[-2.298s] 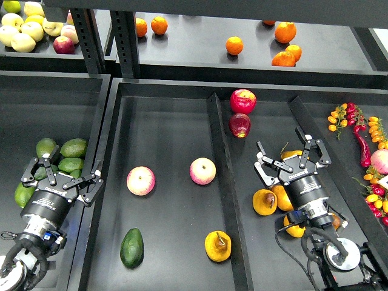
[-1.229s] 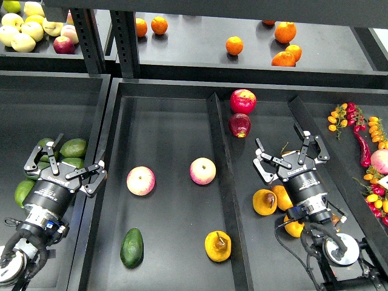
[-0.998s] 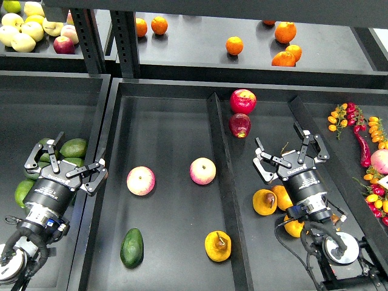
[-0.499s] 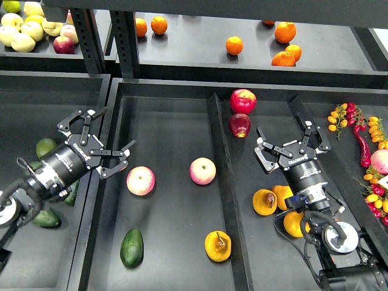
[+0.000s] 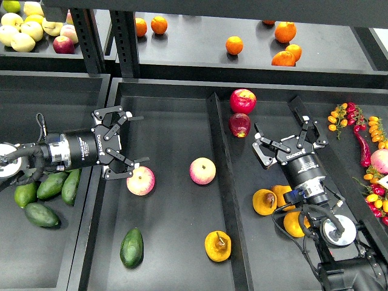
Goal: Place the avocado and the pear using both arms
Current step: 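Lower the left gripper onto the green avocado and close it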
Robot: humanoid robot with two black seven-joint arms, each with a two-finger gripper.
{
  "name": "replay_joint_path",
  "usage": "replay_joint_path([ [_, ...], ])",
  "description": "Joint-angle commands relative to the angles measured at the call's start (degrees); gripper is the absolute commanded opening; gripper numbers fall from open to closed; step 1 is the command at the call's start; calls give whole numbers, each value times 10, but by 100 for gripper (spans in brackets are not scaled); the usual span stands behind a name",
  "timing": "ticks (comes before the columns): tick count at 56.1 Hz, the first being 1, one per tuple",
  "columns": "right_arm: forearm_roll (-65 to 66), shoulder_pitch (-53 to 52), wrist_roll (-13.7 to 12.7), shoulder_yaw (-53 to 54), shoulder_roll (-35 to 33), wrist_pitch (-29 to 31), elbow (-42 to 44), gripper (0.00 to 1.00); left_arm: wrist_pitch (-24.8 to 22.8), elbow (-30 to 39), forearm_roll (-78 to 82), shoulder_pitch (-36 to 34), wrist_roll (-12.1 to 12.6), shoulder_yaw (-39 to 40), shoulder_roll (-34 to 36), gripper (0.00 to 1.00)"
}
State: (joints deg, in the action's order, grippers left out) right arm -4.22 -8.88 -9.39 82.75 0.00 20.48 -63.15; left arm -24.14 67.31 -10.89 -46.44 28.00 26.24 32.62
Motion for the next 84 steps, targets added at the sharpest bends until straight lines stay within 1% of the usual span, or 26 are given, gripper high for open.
replay_joint_path([
  [1, 0, 0, -22, 0, 0, 1, 4, 100, -39, 0, 8, -100, 0, -168, 8, 95],
  [7, 0, -4, -38, -1, 0, 0, 11, 100, -39, 6, 66, -155, 0, -278, -4, 95],
  [10, 0, -9, -39, -1, 0, 0, 13, 100, -39, 10, 102, -164, 0, -305, -14, 95],
  [11, 0, -13, -39, -1, 0, 0, 16, 100, -39, 12, 138, -170, 0, -325, -29, 96],
  [14, 0, -20, -39, 0, 0, -1, 22, 100, -39, 11, 180, -182, 0, -357, -46, 96],
  [19, 0, -28, -39, 3, 0, -1, 30, 100, -39, 8, 219, -218, 0, -403, -63, 96],
  [22, 0, -30, -39, 6, 0, -1, 32, 100, -39, 3, 225, -238, 0, -428, -85, 96],
  [33, -2, -31, -40, 7, 0, -1, 37, 100, -39, -14, 246, -241, 0, -451, -143, 97],
  [41, -2, -31, -41, 7, 0, -1, 37, 100, -39, -30, 266, -243, 0, -456, -166, 97],
  [55, -4, -30, -41, 7, 0, 7, 47, 100, -39, -82, 307, -236, 0, -457, -186, 98],
  [84, -11, -32, -41, 8, 0, 10, 48, 100, -39, -154, 342, -198, 0, -467, -223, 96],
])
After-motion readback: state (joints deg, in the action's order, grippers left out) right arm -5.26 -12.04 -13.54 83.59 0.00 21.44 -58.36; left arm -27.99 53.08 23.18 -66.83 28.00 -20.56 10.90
